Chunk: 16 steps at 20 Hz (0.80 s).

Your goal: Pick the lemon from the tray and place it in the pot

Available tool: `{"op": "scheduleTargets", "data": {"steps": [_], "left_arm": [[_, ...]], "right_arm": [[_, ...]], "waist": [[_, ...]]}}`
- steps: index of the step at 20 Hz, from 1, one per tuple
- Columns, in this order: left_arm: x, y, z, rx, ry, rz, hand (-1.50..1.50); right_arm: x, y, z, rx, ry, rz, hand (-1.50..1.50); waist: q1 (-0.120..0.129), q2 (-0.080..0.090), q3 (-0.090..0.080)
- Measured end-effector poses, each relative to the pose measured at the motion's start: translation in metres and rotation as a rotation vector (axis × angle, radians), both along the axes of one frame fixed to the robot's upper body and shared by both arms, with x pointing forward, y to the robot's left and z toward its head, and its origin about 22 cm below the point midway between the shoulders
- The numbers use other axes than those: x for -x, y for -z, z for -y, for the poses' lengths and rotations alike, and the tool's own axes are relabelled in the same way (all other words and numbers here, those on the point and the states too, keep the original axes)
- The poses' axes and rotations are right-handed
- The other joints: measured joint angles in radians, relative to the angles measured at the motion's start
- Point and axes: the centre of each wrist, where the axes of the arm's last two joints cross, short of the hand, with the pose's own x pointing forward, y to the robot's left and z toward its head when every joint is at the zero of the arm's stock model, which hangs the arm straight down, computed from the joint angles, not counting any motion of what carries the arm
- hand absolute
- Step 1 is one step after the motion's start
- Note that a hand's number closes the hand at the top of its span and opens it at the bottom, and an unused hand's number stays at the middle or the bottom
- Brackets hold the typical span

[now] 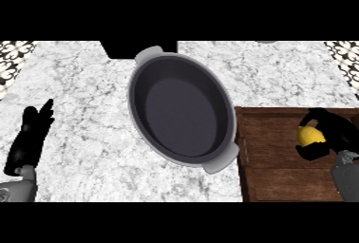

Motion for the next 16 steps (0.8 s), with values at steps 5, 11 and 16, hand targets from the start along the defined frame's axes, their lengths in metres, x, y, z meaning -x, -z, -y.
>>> {"op": "scheduleTargets", "data": {"steps": [5,11,16], "left_arm": [[-0.002,0.000,0.004,-0.007,0.019,0.004,0.00],[-0.013,-0.006,0.020,-0.002,0.080,0.027,0.00],[-0.016,-0.009,0.024,-0.001,0.086,0.033,0.00]], "right_arm": [[-0.015,-0.010,0.000,0.039,-0.163,0.040,1.50],[-0.050,-0.052,-0.004,0.049,-0.611,0.072,1.50],[-0.076,-0.087,0.020,0.064,-0.796,0.211,1.50]], "waist": [[0.020,0.008,0.004],[0.090,0.033,0.012],[0.091,0.036,0.014]]}}
